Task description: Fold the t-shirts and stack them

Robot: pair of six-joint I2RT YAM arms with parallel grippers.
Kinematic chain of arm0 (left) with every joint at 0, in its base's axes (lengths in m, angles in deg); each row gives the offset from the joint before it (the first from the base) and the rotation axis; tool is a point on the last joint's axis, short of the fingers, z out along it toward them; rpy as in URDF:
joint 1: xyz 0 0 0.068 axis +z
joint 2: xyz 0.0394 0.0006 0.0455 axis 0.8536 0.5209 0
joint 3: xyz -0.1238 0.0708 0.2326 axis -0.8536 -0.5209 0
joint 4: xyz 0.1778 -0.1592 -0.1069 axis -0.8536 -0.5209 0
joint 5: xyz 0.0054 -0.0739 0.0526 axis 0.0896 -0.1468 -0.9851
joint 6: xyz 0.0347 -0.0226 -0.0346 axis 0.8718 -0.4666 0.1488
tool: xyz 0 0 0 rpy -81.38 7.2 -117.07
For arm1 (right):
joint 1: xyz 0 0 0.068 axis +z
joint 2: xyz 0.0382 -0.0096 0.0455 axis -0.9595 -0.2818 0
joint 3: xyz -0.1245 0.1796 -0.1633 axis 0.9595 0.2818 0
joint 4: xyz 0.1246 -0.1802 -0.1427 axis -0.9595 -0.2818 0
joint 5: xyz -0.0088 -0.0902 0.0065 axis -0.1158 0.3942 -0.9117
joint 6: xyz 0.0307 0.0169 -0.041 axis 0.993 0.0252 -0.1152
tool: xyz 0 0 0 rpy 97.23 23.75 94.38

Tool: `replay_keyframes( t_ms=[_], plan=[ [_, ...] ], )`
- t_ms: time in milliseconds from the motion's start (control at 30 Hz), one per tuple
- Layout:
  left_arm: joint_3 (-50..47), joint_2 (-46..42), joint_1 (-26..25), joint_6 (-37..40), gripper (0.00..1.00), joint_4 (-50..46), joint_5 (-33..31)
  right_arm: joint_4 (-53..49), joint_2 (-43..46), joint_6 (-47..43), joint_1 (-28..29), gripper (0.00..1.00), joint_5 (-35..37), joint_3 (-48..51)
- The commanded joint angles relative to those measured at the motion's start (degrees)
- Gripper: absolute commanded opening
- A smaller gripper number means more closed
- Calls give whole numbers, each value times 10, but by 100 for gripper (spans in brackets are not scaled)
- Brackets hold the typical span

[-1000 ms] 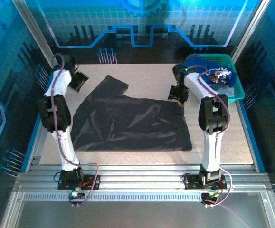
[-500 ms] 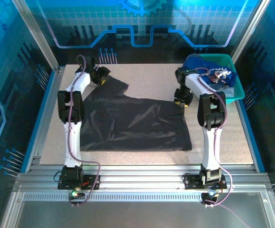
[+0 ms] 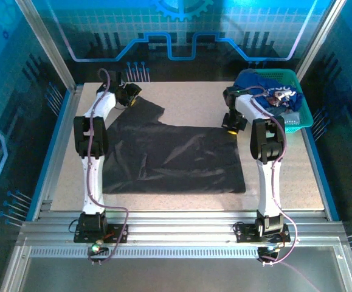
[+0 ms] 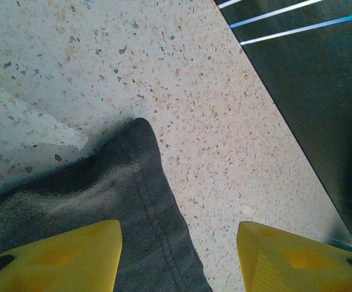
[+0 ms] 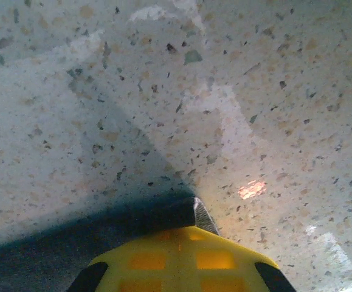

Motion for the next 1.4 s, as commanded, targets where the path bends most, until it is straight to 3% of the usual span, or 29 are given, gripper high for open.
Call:
replay_keyframes(
  t_ms=[0, 233, 333, 467, 533, 733, 833, 1033, 1133, 1367],
  plan=[
    [21, -20, 1, 4, 53, -11, 15, -8, -2, -4, -13, 0, 5, -21],
    [22, -18, 2, 4, 51, -10, 11, -15, 0, -7, -24, 0, 5, -49],
    [34, -11, 2, 5, 56, -13, 0, -28, -20, -12, -26, 0, -8, -71],
    [88, 27, 2, -6, 60, -32, -26, -18, -12, -14, -17, 29, -23, -59],
    [114, 49, 2, -10, 59, -44, -41, -12, -6, -15, -11, 35, -32, -50],
    [149, 88, 1, -8, 57, -33, -60, -3, 3, -16, 6, 35, -50, -27],
    [190, 114, -8, 25, 58, -73, -82, 7, 35, -11, 9, 35, -52, 0],
    [211, 127, -26, 77, 59, -175, -192, 25, 76, -7, 9, 35, -60, 49],
    [223, 138, -38, 111, 59, -202, -203, 32, 92, -4, 6, 35, -65, 69],
    [276, 178, -54, 122, 44, -319, -238, 43, 113, 5, -1, 35, -76, 91]
  ],
)
